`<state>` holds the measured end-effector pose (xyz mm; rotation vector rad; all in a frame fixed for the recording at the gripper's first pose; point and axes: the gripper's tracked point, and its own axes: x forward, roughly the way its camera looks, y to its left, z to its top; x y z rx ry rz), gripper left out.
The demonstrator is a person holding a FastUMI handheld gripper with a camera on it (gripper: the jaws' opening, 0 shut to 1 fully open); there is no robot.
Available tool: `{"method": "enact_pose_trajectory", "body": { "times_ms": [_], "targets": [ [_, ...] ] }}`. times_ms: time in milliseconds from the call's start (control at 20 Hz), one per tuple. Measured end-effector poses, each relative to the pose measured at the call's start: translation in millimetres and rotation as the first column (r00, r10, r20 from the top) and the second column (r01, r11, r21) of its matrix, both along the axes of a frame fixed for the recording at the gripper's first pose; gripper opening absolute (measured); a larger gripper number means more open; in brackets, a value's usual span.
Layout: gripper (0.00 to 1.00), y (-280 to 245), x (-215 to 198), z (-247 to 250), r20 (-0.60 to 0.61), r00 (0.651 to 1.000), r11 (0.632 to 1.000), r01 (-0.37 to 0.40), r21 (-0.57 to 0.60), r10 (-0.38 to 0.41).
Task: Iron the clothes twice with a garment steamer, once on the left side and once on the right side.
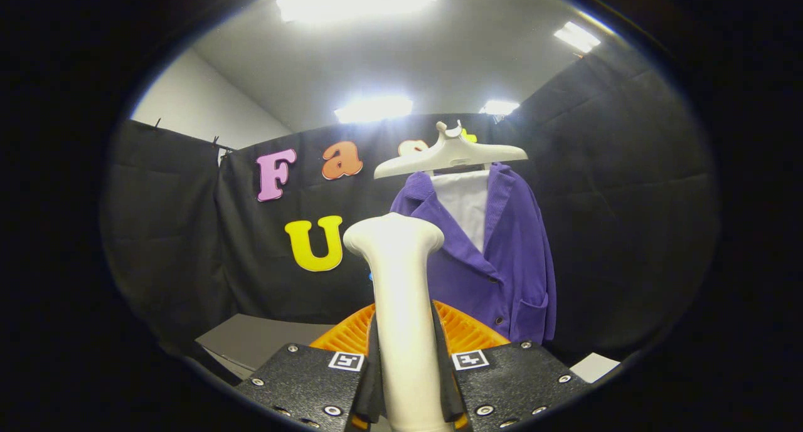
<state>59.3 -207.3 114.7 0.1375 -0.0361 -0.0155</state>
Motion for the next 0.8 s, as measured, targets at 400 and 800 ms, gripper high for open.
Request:
{"method": "enact_pose_trajectory", "body": {
  "times_ms": [400,800],
  "targets": [
    [0.36,-43,43,15,0.043,0.990,0.991,0.137,-0.007,-0.136],
    [0.36,-32,97,20,0.062,0.983,0.984,0.176,-0.029,-0.174]
  ]
}}
